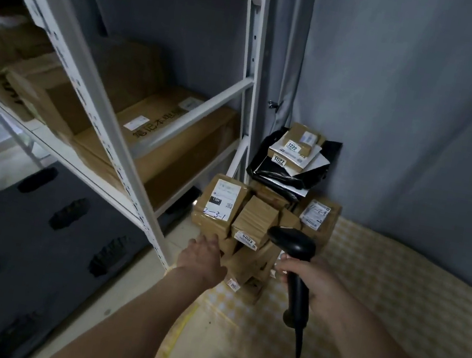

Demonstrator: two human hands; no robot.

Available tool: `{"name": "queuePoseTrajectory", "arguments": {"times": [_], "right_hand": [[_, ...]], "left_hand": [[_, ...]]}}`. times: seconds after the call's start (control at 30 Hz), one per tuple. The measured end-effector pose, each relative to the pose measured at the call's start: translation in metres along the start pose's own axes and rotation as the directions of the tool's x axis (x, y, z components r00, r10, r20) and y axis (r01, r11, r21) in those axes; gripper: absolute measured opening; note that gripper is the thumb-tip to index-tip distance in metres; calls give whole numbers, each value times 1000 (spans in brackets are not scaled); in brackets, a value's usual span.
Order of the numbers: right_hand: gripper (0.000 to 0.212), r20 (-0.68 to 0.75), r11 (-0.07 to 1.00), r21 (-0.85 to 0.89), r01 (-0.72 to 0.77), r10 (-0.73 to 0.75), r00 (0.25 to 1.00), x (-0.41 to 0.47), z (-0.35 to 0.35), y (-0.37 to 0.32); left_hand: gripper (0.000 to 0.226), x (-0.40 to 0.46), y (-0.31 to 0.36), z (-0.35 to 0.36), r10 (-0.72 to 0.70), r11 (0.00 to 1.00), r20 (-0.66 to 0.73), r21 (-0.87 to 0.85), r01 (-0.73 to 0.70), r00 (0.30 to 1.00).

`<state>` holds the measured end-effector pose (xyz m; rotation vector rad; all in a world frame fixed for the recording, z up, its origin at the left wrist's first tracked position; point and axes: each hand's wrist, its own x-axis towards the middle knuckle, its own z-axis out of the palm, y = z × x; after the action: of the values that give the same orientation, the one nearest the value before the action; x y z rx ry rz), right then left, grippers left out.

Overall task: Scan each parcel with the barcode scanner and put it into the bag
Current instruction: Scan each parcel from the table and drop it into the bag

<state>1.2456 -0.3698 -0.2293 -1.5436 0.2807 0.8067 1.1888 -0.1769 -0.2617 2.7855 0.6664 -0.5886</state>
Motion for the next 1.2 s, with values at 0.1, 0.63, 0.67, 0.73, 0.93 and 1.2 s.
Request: {"name": "queuePoseTrajectory", "arguments": {"times": [0.1, 0.63, 0.67, 0.73, 0.93, 1.2], "right_hand": [[10, -17, 1000, 15, -14, 14, 1000, 22, 12, -9], [12, -248, 988, 56, -142, 152, 957, 156, 97, -37], [13, -259, 986, 50, -161, 168, 951, 163, 99, -36], [14, -283, 982, 45, -186, 191, 940, 173, 100, -33], [34, -303, 976, 89, -200, 218, 928, 186, 102, -27], [41, -301, 982, 80, -171, 187, 935, 180, 101, -35]], "left_hand": [[75, 35, -9, -6, 4, 999, 30, -40, -2, 1000], [104, 228, -60, -13, -171, 802, 277, -519, 297, 946], [100, 234, -62, -10, -178, 736, 317, -585, 340, 932], [75, 240, -63, -9, -151, 607, 395, -687, 400, 906], [62, 249, -76, 8, -74, 465, 517, -738, 488, 853], [49, 238, -87, -10, 58, 313, 472, -845, 433, 879]]}}
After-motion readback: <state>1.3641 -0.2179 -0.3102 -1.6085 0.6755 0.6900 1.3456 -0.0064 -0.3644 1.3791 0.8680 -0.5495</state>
